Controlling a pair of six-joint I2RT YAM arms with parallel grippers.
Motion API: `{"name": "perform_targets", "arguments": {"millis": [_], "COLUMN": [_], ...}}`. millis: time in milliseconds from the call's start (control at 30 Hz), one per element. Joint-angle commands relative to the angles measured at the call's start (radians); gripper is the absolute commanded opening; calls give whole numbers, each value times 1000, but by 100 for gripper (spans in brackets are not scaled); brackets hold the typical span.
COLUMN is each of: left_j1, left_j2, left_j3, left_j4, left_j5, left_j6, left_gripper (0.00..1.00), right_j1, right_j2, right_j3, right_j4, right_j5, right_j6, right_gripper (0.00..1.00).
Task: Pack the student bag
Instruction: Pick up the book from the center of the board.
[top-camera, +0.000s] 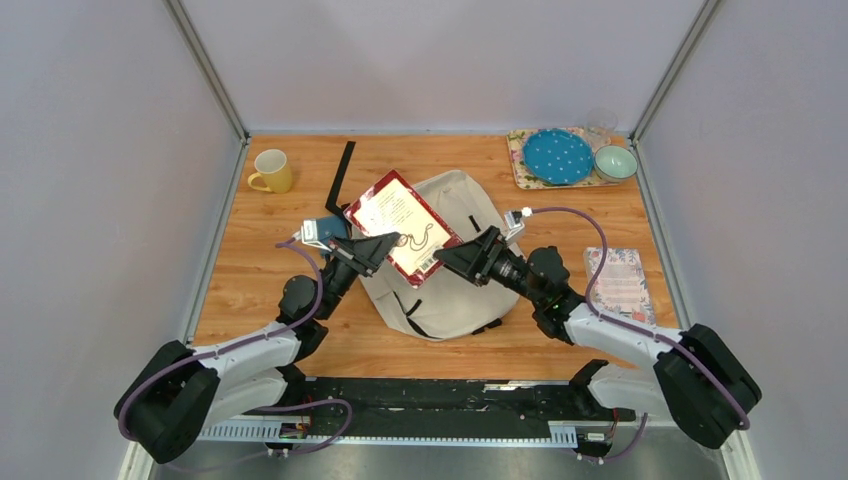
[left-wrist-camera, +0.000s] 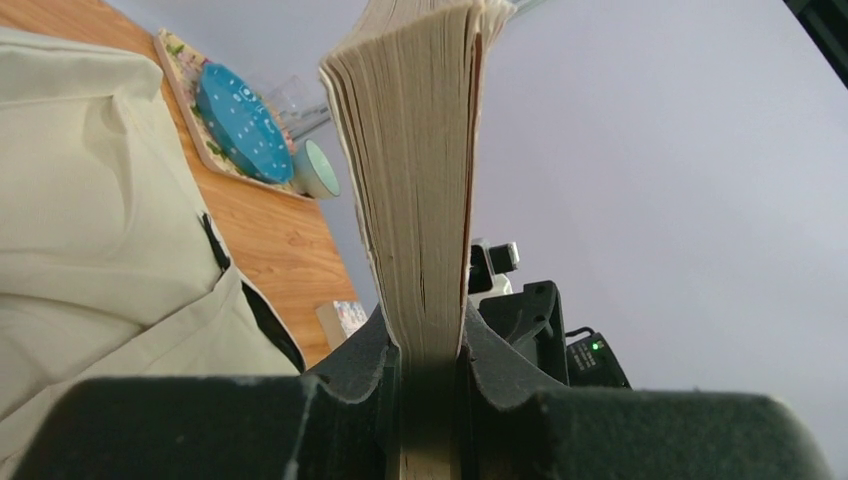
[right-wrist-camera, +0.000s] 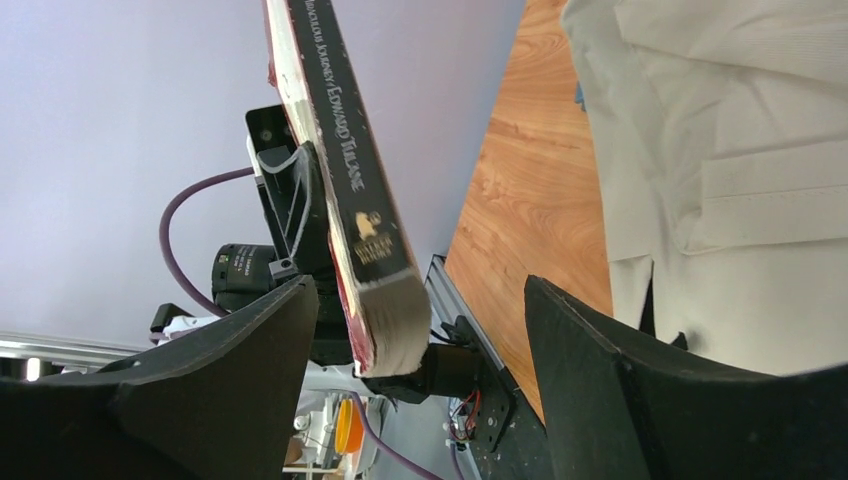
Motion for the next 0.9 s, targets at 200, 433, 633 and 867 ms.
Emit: {"name": "perform_targets", "arguments": {"millis": [200, 433, 633, 867], "left_j1": [-17, -34, -35, -25], "left_j2": [10, 64, 85, -19], "left_j3": [14, 2, -16, 176], "left_j4": [134, 185, 229, -528], "left_j5": [-43, -30, -1, 232], "left_j6": [-35, -90, -92, 283], "left_gripper": [0, 0, 4, 67], "right_j1": [39, 41, 41, 42], "right_j2": [117, 172, 149, -212], "right_j3": [81, 124, 104, 55], "right_j4": [201, 248, 253, -307], "right_j5": [-8, -17, -11, 263], "right_j6": [23, 26, 14, -164], "right_gripper": [71, 55, 0, 0]}}
